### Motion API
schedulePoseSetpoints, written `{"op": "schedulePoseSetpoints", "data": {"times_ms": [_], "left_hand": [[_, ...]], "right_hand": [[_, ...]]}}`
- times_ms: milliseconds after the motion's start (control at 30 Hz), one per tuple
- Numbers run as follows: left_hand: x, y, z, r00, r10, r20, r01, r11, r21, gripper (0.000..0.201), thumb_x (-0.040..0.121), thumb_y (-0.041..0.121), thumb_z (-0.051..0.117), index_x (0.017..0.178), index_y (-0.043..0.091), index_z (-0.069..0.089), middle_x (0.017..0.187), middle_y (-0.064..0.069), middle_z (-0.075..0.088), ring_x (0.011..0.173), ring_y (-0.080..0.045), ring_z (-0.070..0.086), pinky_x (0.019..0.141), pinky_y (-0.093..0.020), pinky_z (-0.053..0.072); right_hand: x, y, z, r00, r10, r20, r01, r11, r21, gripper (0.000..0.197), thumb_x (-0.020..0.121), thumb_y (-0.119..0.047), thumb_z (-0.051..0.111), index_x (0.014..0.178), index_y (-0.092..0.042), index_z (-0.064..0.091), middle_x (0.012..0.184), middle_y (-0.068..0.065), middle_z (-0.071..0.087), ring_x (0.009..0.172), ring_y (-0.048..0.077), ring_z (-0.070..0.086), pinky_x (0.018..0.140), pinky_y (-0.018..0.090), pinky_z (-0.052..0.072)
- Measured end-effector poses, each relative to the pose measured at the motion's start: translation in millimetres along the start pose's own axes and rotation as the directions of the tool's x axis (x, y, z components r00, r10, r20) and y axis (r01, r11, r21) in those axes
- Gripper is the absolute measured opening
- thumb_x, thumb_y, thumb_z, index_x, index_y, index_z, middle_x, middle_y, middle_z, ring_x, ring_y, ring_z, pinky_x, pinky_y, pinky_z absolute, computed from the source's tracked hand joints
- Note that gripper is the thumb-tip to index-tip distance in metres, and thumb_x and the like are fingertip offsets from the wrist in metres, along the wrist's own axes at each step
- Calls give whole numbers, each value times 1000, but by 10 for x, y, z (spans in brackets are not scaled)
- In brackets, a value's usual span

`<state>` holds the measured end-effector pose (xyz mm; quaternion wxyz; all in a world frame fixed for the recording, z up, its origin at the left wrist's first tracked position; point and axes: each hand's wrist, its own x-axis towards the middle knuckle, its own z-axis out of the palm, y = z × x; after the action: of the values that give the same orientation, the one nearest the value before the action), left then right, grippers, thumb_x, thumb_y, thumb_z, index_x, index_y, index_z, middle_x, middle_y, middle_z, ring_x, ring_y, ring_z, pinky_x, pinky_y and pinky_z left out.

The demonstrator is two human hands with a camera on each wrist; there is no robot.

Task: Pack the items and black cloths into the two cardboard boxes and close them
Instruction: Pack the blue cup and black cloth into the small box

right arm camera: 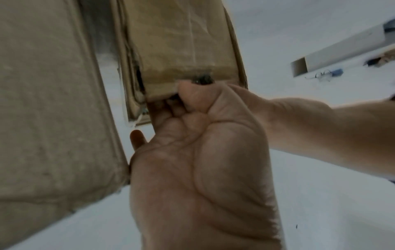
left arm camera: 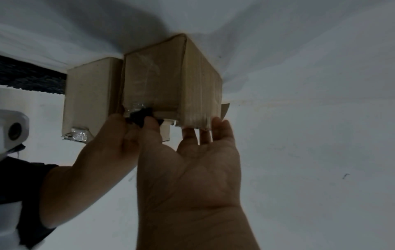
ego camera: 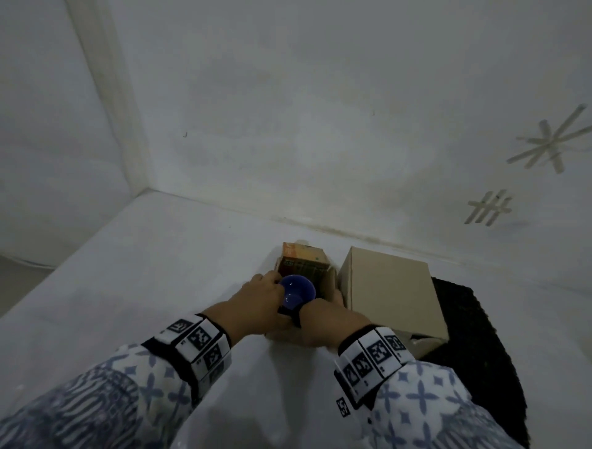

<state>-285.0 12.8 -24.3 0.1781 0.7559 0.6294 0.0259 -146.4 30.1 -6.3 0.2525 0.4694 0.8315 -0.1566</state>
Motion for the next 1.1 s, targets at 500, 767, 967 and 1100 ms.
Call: {"op": "schedulePoseSetpoints", "data": {"times_ms": [500,767,967,1100], "left_hand": [[421,1029,1,973,-102,-206,28,942,-334,29,78,8,54,81,35,42,101,4,42,107,-24,42,89,-37,29],[486,1891,108,927,20,-374,-141,943,-301,33,77,4,50,92,33,44,113,7,43,112,-16,37,85,-27,17],[422,2032,297,968,83,-235,-140,961,-237,28,83,8,48,103,27,52,121,4,45,118,-21,36,88,-27,19],[430,2022,219,983,37,-179,-98,935,-340,32,86,19,57,117,28,50,129,2,46,123,-22,38,98,-32,27]], "right_hand": [[-1022,2263,573,621,748,-235,-248,471,846,23,91,-12,46,89,-5,68,94,14,65,92,29,61,82,34,48],[-836,2365,1604,811,557,-179,-433,777,456,33,91,-20,55,118,-2,55,128,17,47,117,32,50,95,30,43],[-793,2498,1685,802,510,-311,-273,776,568,22,92,-8,50,88,5,67,97,16,65,95,28,61,78,27,44],[-1094,2547,1242,592,664,-456,-104,624,774,30,79,-15,63,52,-4,58,65,11,53,64,29,54,58,29,36]]}}
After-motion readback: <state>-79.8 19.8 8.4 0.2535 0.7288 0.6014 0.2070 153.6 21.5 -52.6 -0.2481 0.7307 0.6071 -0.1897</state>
